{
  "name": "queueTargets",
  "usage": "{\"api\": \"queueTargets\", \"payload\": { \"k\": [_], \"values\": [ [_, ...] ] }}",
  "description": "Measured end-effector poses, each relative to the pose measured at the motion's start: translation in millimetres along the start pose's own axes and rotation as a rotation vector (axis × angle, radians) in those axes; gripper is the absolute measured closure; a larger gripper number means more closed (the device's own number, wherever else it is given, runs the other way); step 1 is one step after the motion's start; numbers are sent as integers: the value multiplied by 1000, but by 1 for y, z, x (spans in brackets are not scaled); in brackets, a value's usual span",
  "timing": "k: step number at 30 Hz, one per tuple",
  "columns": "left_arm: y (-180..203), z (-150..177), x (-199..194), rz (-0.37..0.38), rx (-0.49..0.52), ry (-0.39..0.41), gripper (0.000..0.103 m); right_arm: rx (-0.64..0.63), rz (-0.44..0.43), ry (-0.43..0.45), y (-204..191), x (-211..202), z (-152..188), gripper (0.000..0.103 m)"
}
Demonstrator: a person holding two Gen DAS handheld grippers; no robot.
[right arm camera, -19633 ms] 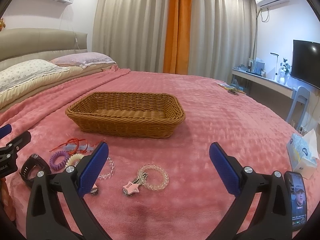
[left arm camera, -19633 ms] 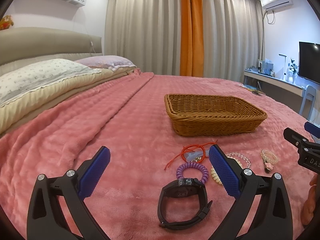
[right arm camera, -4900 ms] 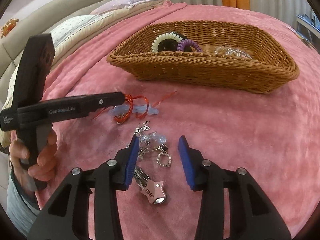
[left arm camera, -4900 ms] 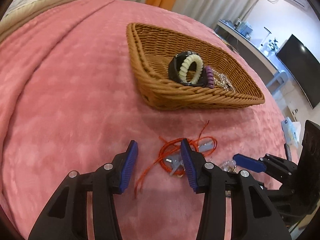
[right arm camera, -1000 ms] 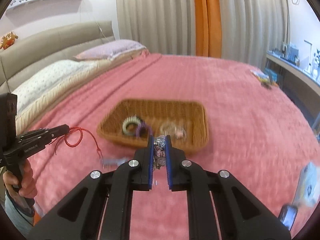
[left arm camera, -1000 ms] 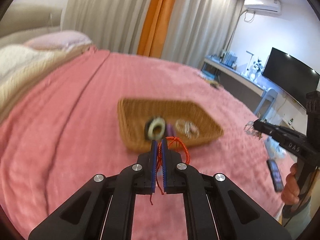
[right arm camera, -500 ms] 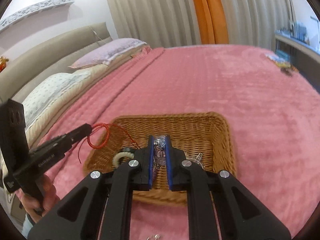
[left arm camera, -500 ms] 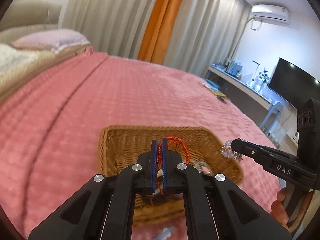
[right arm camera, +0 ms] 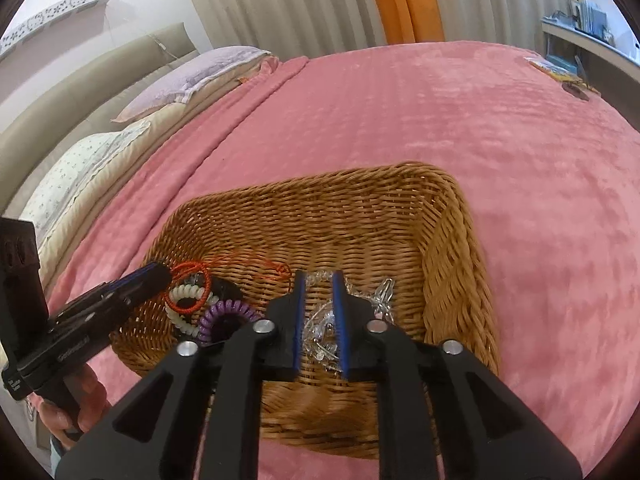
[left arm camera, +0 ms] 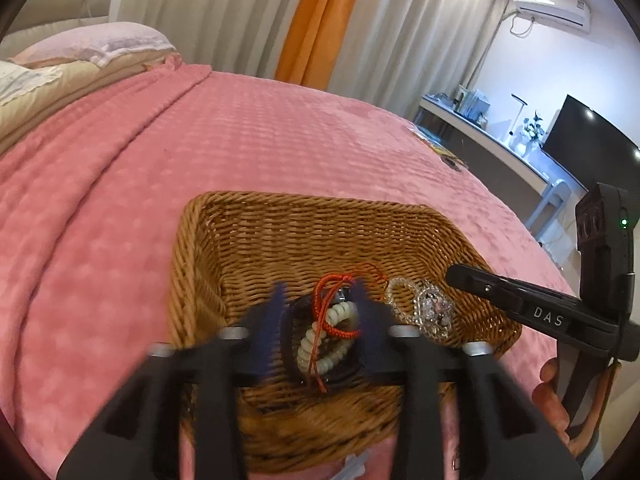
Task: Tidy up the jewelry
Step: 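Drop red string bracelet into basket with left tool while right tool drops silver charms, then grasp blue hair clip with left tool while right tool grasps silver ring pendant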
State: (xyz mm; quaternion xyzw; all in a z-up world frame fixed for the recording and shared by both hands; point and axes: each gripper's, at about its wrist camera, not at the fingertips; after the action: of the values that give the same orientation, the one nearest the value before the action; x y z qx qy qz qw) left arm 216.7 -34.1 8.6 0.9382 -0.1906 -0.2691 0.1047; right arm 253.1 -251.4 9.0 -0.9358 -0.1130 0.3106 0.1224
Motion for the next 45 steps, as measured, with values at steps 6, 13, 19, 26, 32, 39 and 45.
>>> {"api": "queueTargets", "payload": {
  "k": [6,13,19,26,32,39,45],
  "values": [
    [2,0,-39,30,-5,45,58,4,-9,55,-3,-33,-1,54],
    [9,16,-92,56,32,70,58,-57,-32,97,-26,-90,20,54],
    [2,48,-104,34,53,6,58,-98,-26,66,-35,-108,56,54],
    [-20,85,-81,45,9,-127,60,-75,-8,-23,-25,-86,99,55],
    [-26,97,-65,74,-11,-170,63,-6,-27,-55,-6,-73,121,55],
    [-26,101,-58,75,-10,-179,71,-119,12,-106,-32,-64,133,55],
    [-20,102,-53,89,24,-203,80,-164,53,-122,-40,-58,137,55]
  ]
}}
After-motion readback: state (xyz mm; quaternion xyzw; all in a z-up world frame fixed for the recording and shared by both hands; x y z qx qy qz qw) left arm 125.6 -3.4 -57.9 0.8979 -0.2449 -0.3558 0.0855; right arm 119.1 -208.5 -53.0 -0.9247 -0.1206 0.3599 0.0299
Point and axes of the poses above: each gripper's, at about its wrist camera, not at the fingertips, and x roughly the way its jaws point, y to its right, z to its underside, and after that the axes turned 9 degrees about y, right-handed
